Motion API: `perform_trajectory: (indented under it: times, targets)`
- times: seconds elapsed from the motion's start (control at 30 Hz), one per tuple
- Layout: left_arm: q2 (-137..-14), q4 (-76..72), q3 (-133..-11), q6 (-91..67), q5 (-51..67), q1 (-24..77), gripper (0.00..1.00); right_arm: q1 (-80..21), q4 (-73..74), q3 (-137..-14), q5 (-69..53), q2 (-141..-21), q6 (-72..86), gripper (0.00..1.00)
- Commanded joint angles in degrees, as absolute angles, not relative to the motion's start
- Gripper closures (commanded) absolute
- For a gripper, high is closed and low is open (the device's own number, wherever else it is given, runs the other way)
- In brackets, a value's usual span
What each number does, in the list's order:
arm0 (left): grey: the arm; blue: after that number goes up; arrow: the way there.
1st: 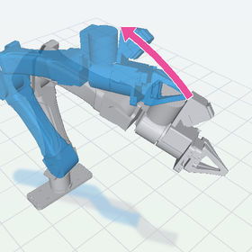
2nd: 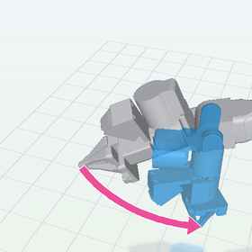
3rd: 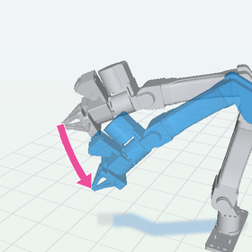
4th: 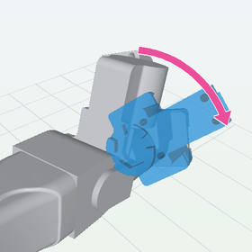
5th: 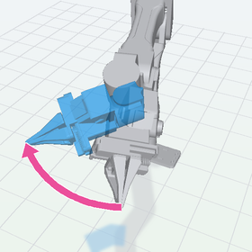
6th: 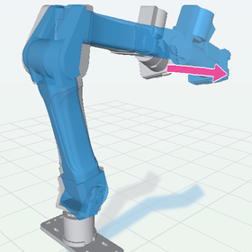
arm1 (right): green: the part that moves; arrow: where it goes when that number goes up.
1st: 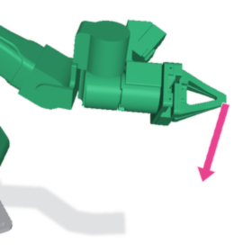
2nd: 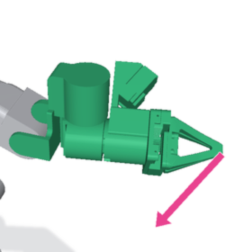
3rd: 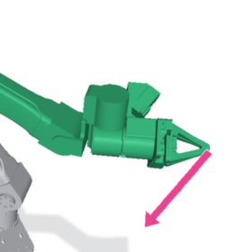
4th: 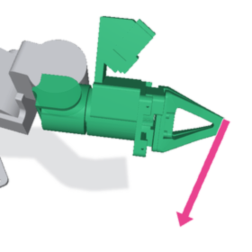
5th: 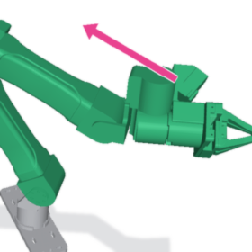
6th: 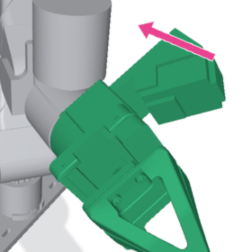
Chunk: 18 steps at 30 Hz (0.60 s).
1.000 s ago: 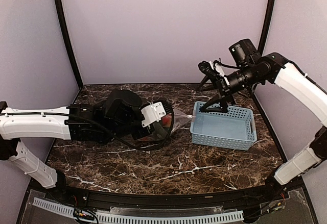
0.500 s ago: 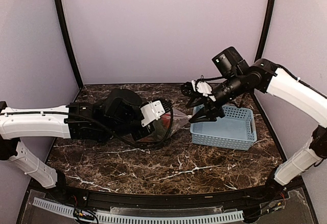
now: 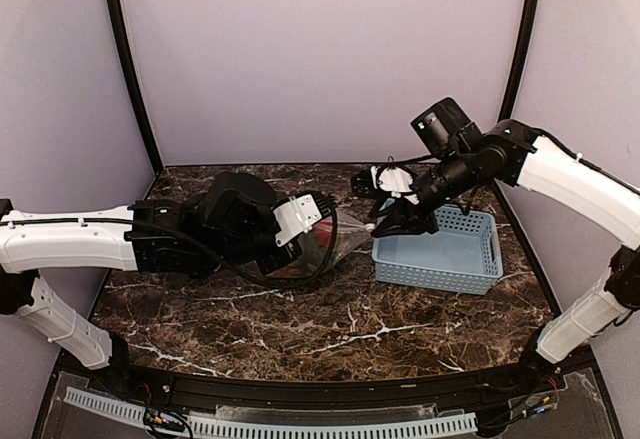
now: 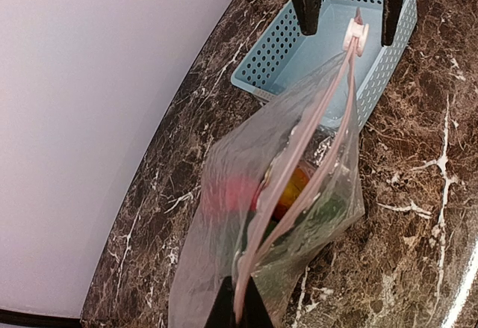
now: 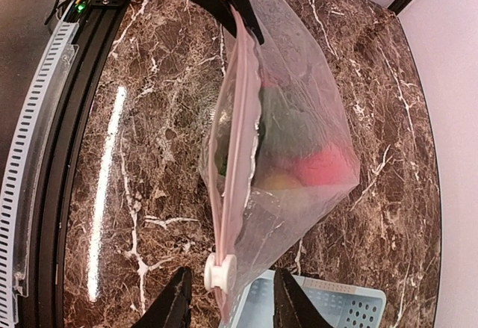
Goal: Place the food in the zip-top bag and seal the zipper
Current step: Pass from the left arm to the right
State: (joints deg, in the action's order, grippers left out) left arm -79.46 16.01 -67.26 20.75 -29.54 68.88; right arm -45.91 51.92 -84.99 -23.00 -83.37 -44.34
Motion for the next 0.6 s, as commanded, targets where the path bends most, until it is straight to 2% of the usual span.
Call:
perform_trajectory:
  times: [0.0, 0.2, 0.37, 0.57]
  targets:
    - [-76.8, 16.1, -67.6, 20.0, -29.6, 68.5, 0.99, -46.6, 50.6, -84.2, -22.1, -83.7, -44.6, 0.69]
    - [-76.7, 15.9, -67.3, 19.8, -29.3, 68.4, 0.99, -46.8, 50.8, -84.5, -22.9, -83.8, -44.6, 0.83]
    - [-76.5, 15.8, -67.0, 19.7, -29.5, 68.1, 0.99, -46.8, 50.9, -84.5, -22.1, -83.7, -44.9, 0.99]
    - [-74.5, 15.9, -65.4, 19.1, -29.3, 66.8, 0.99, -46.4, 51.0, -82.3, -16.7, -83.0, -46.1, 1.00]
